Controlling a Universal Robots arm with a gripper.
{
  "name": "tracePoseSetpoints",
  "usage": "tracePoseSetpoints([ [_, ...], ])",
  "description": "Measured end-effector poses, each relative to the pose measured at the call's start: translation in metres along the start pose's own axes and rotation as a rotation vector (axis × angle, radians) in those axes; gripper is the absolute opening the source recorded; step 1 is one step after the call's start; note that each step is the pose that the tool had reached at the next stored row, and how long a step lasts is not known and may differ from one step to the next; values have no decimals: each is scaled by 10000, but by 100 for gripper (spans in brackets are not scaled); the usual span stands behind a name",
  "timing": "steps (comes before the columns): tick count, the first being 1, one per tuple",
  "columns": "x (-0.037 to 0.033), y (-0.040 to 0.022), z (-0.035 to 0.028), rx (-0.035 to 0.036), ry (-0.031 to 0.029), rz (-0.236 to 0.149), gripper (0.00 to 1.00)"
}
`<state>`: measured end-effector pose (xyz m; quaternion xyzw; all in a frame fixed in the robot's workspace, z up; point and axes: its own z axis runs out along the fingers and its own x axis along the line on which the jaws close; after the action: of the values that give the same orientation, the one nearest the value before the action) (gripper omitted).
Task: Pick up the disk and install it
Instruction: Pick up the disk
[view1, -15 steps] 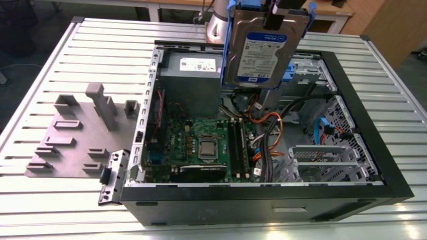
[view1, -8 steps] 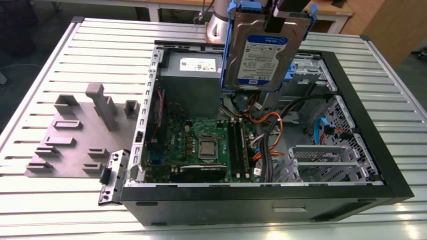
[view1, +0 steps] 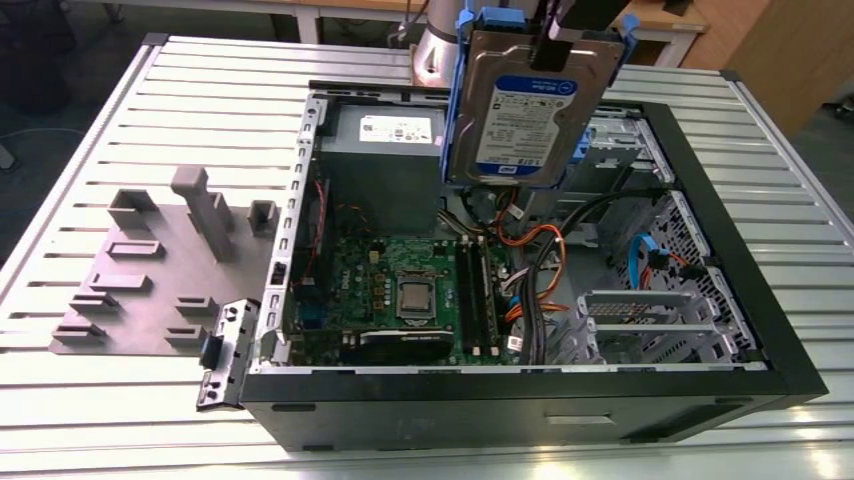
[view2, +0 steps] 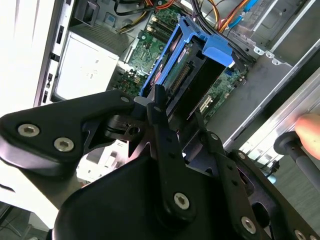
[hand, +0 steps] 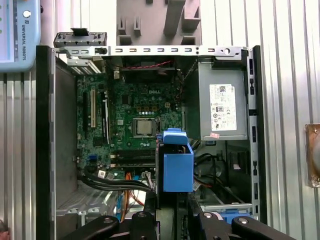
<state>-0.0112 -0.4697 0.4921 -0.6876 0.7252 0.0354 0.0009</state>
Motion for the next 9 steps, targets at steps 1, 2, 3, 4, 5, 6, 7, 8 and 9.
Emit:
tracePoseSetpoints([
  [1,12,-1,0,0,1,0,35],
  [2,25,-1,1,-1,1,0,35],
  [3,38,-2,1,0,0,0,35],
  [4,52,-3,2,0,0,0,35],
  [5,66,-4,2,0,-1,0,35],
  [6,80,-4,3,0,-1,1,35],
  [7,94,-5,3,0,0,0,35],
  [8,107,-6,4,0,-1,0,35],
  [9,119,-6,4,0,-1,0,35],
])
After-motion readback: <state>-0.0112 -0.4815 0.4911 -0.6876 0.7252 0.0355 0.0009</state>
